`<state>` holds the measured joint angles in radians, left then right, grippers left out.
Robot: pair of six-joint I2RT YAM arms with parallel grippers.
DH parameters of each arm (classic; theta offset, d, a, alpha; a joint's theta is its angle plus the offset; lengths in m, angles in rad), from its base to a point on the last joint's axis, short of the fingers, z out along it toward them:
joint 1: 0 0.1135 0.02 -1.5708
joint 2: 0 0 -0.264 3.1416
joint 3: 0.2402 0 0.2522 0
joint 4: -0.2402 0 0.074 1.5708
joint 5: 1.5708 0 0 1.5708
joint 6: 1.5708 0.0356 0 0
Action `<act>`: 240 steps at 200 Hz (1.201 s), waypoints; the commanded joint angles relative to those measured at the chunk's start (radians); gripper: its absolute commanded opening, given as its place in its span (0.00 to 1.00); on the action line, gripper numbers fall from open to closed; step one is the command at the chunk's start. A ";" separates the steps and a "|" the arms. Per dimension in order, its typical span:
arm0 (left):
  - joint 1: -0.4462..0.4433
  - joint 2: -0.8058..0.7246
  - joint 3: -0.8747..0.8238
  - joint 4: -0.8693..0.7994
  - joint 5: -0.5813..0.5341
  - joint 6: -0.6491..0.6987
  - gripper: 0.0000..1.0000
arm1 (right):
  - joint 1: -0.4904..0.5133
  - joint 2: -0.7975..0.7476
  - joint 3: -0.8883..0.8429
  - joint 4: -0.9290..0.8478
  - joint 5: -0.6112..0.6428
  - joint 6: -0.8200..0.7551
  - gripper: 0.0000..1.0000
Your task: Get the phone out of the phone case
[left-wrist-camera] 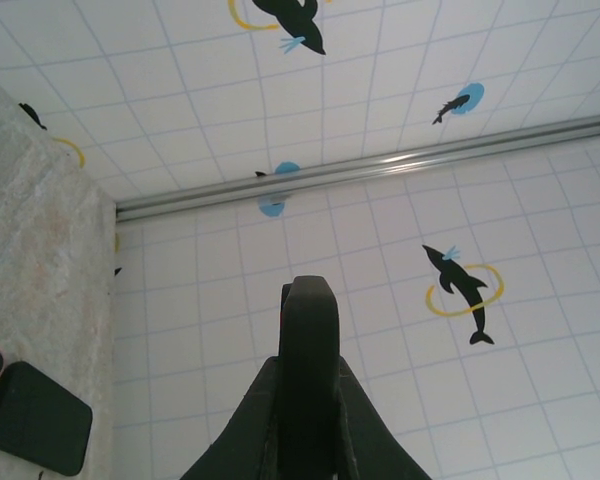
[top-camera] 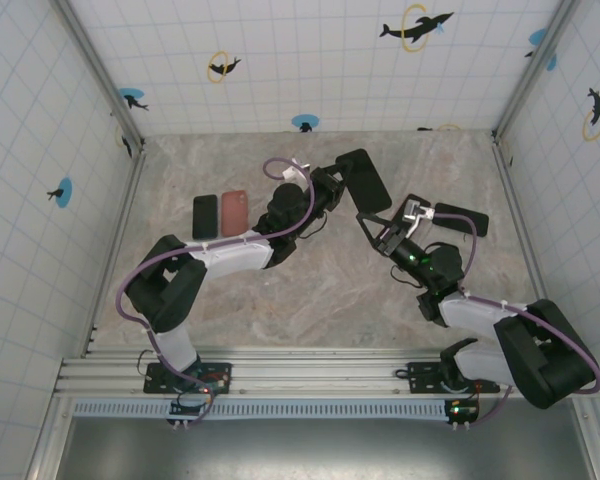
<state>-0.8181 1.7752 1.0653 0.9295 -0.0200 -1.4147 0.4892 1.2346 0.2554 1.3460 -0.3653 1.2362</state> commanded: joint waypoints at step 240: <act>0.132 -0.074 0.122 -0.133 0.463 0.339 0.00 | -0.161 -0.125 0.207 -0.725 -0.328 -0.798 0.51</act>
<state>-0.7223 1.7481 1.1046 0.7876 0.2661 -1.2697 0.3573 1.1351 0.3820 0.7620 -0.6071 0.6136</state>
